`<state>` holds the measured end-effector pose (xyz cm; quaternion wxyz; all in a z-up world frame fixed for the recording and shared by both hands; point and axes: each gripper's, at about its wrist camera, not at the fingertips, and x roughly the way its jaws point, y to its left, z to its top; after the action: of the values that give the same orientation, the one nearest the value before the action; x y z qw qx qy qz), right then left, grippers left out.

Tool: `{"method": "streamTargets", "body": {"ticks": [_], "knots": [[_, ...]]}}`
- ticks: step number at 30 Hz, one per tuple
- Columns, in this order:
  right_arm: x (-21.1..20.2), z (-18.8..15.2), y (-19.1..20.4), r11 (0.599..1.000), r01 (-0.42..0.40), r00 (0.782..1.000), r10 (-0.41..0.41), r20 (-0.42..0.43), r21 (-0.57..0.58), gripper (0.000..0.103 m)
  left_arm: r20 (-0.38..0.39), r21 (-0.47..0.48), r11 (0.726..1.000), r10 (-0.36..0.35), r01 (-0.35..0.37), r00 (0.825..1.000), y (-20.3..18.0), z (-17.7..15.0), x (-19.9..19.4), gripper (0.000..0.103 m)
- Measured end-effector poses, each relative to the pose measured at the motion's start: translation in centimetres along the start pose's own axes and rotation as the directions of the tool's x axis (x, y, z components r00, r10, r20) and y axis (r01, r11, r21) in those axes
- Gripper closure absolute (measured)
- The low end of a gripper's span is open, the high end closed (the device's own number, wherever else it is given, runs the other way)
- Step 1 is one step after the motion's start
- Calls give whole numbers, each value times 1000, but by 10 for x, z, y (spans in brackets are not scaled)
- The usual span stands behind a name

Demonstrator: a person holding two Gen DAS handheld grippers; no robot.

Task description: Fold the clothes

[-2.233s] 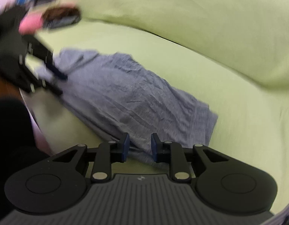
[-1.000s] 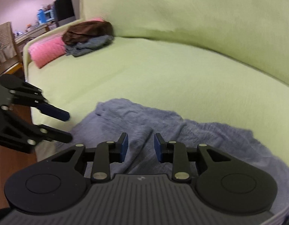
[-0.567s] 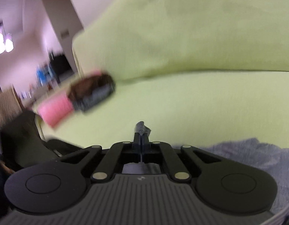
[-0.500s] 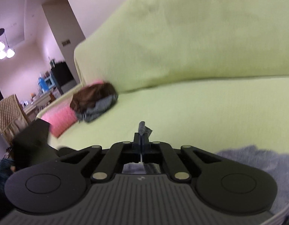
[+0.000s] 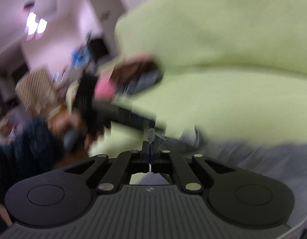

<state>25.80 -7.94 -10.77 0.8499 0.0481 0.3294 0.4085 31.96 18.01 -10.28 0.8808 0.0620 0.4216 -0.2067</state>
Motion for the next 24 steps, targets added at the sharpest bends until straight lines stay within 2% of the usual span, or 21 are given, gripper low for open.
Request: {"method": "streamTargets", "body": {"ticks": [3, 5, 6, 7, 9, 11, 12, 14, 18, 22, 24], "knots": [[30, -18, 4, 1000, -4, 991, 4, -133, 0, 88, -10, 14, 1000, -15, 15, 1000, -11, -12, -10, 48], [29, -21, 6, 1000, -9, 991, 8, -135, -2, 82, -12, 33, 999, -32, 33, 999, -19, -18, -18, 48], [23, -18, 6, 1000, -10, 992, 10, -124, 1, 72, -11, 38, 998, -49, 50, 999, -22, -19, -21, 48], [19, -16, 5, 1000, -6, 994, 6, -113, 0, 69, -8, 38, 997, -65, 65, 998, -25, -20, -24, 48], [15, -7, 4, 1000, 16, 995, -18, -95, -19, 69, -8, 39, 995, -93, 93, 996, -32, -16, -28, 48], [7, 4, -3, 994, 87, 994, -91, -60, -60, 70, -3, 48, 992, -117, 117, 993, -43, -13, -35, 48], [4, 10, -8, 991, 115, 992, -119, -50, -68, 77, -1, 46, 991, -129, 129, 992, -51, -12, -38, 48], [-1, 28, -26, 986, 155, 987, -156, -20, -60, 82, -17, 40, 986, -162, 162, 987, -70, -11, -42, 47], [-8, 63, -45, 976, 170, 985, -170, 6, -133, 82, -64, 21, 991, -132, 134, 989, -105, -21, -43, 47], [-5, 77, -48, 966, 137, 988, -149, -38, -219, 82, -72, -53, 992, -119, 115, 990, -112, -31, -41, 48], [-4, 81, -48, 959, 122, 988, -142, -61, -255, 82, -78, -120, 987, -118, 109, 990, -108, -36, -39, 48]]}}
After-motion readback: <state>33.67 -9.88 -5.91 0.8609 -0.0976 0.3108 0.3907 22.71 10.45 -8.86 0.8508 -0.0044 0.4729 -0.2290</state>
